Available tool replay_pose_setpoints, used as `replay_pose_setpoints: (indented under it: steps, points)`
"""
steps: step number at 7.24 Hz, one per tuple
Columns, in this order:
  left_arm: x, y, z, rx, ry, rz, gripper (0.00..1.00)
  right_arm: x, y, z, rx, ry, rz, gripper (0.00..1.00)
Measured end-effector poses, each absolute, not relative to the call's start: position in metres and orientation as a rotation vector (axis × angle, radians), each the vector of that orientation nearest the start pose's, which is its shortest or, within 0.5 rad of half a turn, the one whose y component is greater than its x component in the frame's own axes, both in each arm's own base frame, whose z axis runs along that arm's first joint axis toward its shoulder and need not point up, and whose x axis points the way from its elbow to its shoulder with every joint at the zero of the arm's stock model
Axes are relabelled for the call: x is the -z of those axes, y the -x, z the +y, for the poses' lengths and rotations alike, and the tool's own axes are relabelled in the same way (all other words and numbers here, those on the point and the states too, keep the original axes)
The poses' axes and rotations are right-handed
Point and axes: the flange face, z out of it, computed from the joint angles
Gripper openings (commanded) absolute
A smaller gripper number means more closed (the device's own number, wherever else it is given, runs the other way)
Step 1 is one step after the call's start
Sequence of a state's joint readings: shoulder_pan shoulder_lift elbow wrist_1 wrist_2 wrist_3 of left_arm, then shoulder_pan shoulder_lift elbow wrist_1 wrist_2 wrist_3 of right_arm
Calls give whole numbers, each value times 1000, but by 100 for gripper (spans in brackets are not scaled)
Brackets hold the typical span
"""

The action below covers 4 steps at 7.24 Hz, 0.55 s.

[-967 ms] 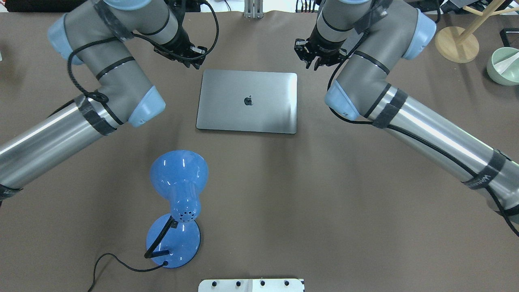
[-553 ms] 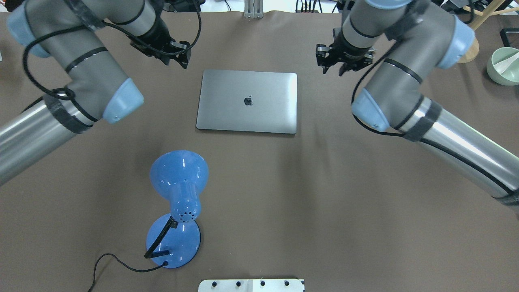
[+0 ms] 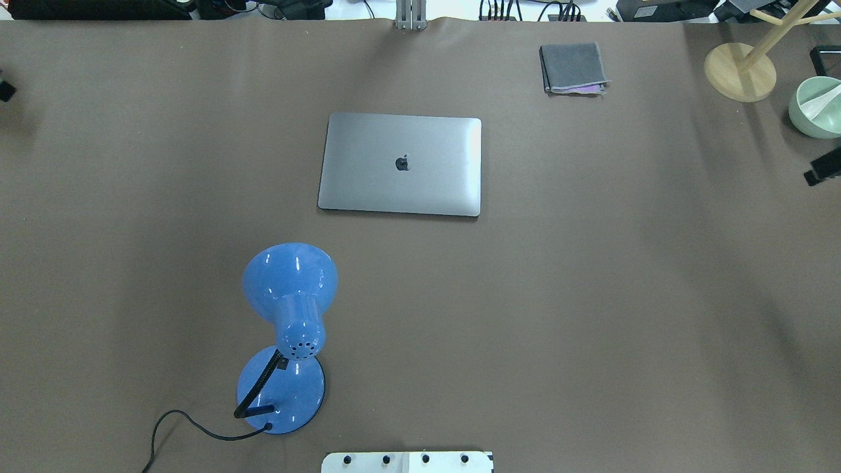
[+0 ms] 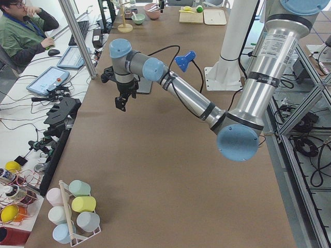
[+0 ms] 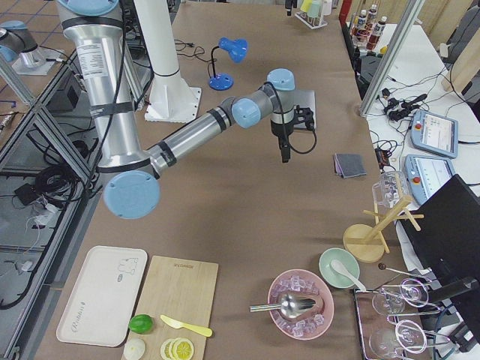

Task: Close laptop

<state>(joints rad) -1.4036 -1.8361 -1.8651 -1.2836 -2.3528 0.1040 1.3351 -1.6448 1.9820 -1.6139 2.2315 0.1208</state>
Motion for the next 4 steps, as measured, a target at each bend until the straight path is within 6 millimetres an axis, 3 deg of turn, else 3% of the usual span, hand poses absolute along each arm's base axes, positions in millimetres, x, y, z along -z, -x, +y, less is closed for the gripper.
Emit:
replay_pose_setpoints:
  steps: [1,2,3,4]
  points:
    - [-458,-1,-549,-349,-187,784,98,-549,-6,-437,231,-141,-685,100]
    - [-502,15,-535,-325,-130,783,98,-595,-38,-412,236,-105,-676,100]
    - [-538,32,-519,-284,-87,787,98,-633,-61,-387,226,-66,-671,100]
    - [-563,47,-504,-240,-61,790,98,-658,-72,-369,208,-32,-668,100]
